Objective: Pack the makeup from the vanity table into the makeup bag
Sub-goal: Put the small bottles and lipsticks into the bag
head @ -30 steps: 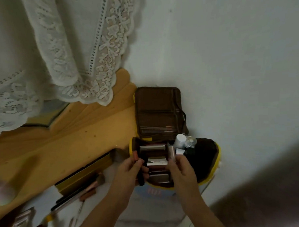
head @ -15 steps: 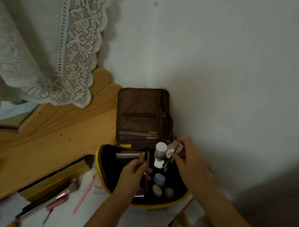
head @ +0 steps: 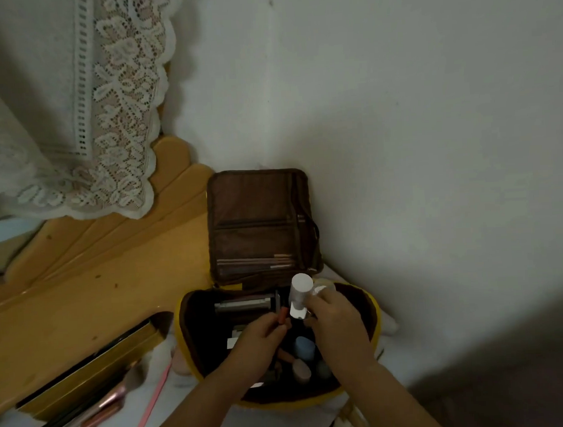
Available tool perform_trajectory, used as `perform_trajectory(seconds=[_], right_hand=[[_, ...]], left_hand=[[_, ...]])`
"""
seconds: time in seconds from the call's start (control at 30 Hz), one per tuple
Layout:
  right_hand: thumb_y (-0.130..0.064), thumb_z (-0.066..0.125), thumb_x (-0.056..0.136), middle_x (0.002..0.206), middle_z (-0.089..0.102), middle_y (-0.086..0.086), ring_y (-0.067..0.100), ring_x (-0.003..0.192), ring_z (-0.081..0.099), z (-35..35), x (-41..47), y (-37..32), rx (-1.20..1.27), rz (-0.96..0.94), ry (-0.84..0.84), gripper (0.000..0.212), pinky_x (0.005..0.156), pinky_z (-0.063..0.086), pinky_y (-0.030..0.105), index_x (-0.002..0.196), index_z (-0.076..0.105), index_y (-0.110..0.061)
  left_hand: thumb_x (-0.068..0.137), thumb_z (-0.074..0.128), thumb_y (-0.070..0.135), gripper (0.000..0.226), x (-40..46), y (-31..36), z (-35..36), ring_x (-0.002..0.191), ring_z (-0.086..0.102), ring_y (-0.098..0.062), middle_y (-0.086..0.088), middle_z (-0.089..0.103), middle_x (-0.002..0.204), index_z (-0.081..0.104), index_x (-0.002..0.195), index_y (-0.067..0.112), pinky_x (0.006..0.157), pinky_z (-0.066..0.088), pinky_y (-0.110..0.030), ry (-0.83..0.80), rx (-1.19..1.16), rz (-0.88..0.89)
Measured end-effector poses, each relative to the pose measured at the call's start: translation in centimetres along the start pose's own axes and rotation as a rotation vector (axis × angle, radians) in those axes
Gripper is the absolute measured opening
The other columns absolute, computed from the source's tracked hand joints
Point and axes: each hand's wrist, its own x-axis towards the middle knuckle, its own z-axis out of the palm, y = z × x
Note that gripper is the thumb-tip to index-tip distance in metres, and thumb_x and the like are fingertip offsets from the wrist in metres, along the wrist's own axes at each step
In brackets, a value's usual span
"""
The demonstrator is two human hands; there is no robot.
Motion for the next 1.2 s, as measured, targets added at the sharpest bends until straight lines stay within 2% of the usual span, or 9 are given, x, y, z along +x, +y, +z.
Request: perform_trajectory(seconds=[0.17,0.43,0.53,0.6,0.67,0.77,0.93,1.03,1.2], right_hand=[[-0.009,0.089,0.037,0.058,0.061,0.0,0.02,0.058,0.06,0.9,-0.4,-0.5,-0.206,0.031,-0.035,0.033,0.05,0.045,0.025,0.055,0.064,-0.019],[-0.017,0.089,0.033,0.054,0.06,-0.003,0.02,0.068,0.05,1.6,-1.0,-0.2,-0.325,0.053,-0.03,0.032,0.067,0.03,0.03,0.045,0.06,-0.021],[-0.02,0.078,0.06,0.063,0.064,-0.005,0.017,0.066,0.058,0.8,-1.2,-1.0,-0.111,0.092,0.074,0.011,0.06,0.047,0.026,0.065,0.069,-0.021],[-0.026,0.054,0.085,0.078,0.064,-0.004,0.011,0.075,0.059,-0.6,-1.1,-2.4,0.229,0.179,0.115,0.021,0.065,0.046,0.017,0.096,0.069,-0.017],[-0.022,0.051,0.093,0.082,0.059,-0.01,0.002,0.079,0.057,-1.6,-0.7,-3.4,0.498,0.267,0.033,0.022,0.07,0.044,0.009,0.112,0.061,-0.017],[-0.007,0.057,0.089,0.078,0.056,-0.016,-0.004,0.076,0.055,-1.9,-0.2,-3.8,0.592,0.321,-0.053,0.014,0.071,0.042,0.002,0.097,0.067,-0.012],[-0.004,0.064,0.083,0.071,0.058,-0.007,0.005,0.068,0.056,-2.8,0.3,-2.9,0.638,0.455,0.095,0.028,0.059,0.045,0.013,0.077,0.049,-0.026],[-0.01,0.052,0.092,0.079,0.055,-0.003,0.014,0.073,0.053,-3.0,1.1,-2.7,0.415,0.343,-0.176,0.007,0.061,0.039,0.014,0.094,0.049,-0.017],[-0.008,0.054,0.089,0.115,0.053,0.01,0.026,0.101,0.055,-0.1,1.4,-4.0,0.171,0.155,-0.464,0.025,0.086,0.048,0.032,0.113,0.046,-0.012]], left_hand=[[0.097,0.041,0.009,0.023,0.1,-0.2,-1.1,0.067,0.058,-0.013,0.001,0.061,0.087,0.057,0.086,0.023,0.061,0.048,-0.018,0.032,-0.004,0.014],[0.097,0.042,0.009,0.022,-0.3,0.1,-2.8,0.057,0.045,-0.012,-0.002,0.049,0.068,0.059,0.104,0.021,0.047,0.04,-0.012,0.037,-0.014,0.072],[0.097,0.04,0.004,0.032,-0.4,0.5,-3.0,0.061,0.046,-0.008,0.003,0.051,0.071,0.052,0.116,0.026,0.047,0.038,-0.006,0.024,-0.012,0.111],[0.096,0.039,0.0,0.039,-0.6,1.0,-3.0,0.063,0.052,-0.001,0.009,0.055,0.076,0.048,0.117,0.031,0.052,0.041,-0.004,-0.045,0.005,0.142],[0.095,0.042,0.0,0.038,-1.1,1.4,-2.9,0.067,0.058,0.005,0.013,0.061,0.084,0.053,0.114,0.031,0.059,0.045,-0.005,-0.135,0.061,0.154],[0.09,0.052,0.002,0.026,-1.3,1.5,-2.5,0.072,0.06,-0.001,0.007,0.065,0.085,0.063,0.105,0.02,0.064,0.05,-0.008,-0.148,0.126,0.17],[0.092,0.053,0.009,0.017,-1.1,0.7,-3.5,0.085,0.061,-0.014,-0.005,0.066,0.097,0.061,0.106,0.014,0.071,0.052,-0.02,0.042,0.089,0.128],[0.094,0.048,0.009,0.014,-1.4,0.5,-4.7,0.08,0.061,-0.013,-0.005,0.065,0.094,0.059,0.096,0.017,0.065,0.049,-0.019,0.117,0.06,0.1],[0.095,0.045,0.007,0.016,-2.2,0.7,-5.2,0.077,0.06,-0.01,0.0,0.063,0.089,0.059,0.097,0.017,0.063,0.049,-0.016,0.132,0.068,0.101]])
